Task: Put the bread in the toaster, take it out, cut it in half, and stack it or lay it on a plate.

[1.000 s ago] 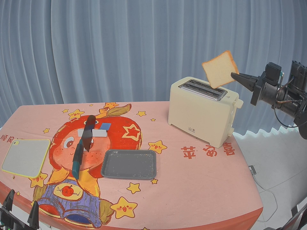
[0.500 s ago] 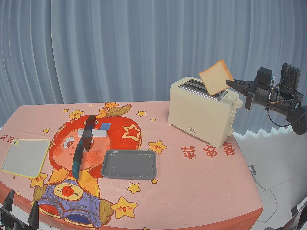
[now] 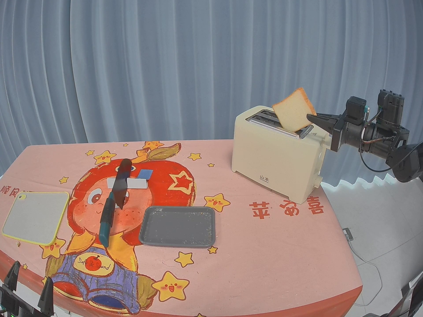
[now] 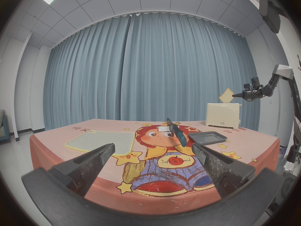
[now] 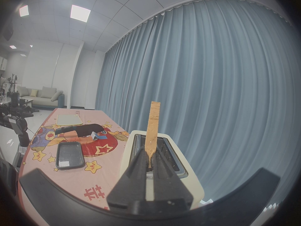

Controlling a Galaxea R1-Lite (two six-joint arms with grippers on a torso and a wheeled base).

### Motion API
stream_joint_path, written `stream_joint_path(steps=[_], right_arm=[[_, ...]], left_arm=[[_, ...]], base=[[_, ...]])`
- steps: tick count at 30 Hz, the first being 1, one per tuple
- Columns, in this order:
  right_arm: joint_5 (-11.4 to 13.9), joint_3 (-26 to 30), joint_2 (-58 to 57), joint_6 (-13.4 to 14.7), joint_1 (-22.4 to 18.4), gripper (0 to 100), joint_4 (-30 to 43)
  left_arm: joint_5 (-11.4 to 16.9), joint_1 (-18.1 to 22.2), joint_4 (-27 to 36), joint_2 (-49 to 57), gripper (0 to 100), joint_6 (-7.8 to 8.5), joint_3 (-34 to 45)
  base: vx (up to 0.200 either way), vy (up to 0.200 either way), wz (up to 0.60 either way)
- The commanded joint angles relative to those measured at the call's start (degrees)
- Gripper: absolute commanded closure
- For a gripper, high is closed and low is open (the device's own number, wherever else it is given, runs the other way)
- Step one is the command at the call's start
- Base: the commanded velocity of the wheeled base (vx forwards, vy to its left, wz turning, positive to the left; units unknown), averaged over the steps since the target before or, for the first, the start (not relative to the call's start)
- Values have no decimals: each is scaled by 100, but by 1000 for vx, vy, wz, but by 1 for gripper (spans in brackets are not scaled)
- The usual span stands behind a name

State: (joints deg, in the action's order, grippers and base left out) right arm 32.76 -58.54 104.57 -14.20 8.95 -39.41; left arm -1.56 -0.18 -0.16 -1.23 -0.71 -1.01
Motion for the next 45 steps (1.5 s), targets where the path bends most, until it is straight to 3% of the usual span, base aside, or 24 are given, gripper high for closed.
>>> stream_joint_path(steps=[1,37,42,43,45], right_arm=[[3,-26,90,-4,19,100,-5],[-15,-219,415,-12,-7,100,4],[-24,-211,468,-135,-16,100,-5],[-24,-211,468,-197,-16,0,-5],[-24,-219,477,-223,-25,0,-5]], left_arm=[[-2,1,-2,-9,0,0,101],[-2,1,-2,-9,0,0,101],[-2,1,-2,-9,0,0,101],[-2,1,-2,-9,0,-8,101],[-2,1,-2,-9,0,0,101]], base=[[0,0,0],[0,0,0],[0,0,0],[0,0,0],[0,0,0]])
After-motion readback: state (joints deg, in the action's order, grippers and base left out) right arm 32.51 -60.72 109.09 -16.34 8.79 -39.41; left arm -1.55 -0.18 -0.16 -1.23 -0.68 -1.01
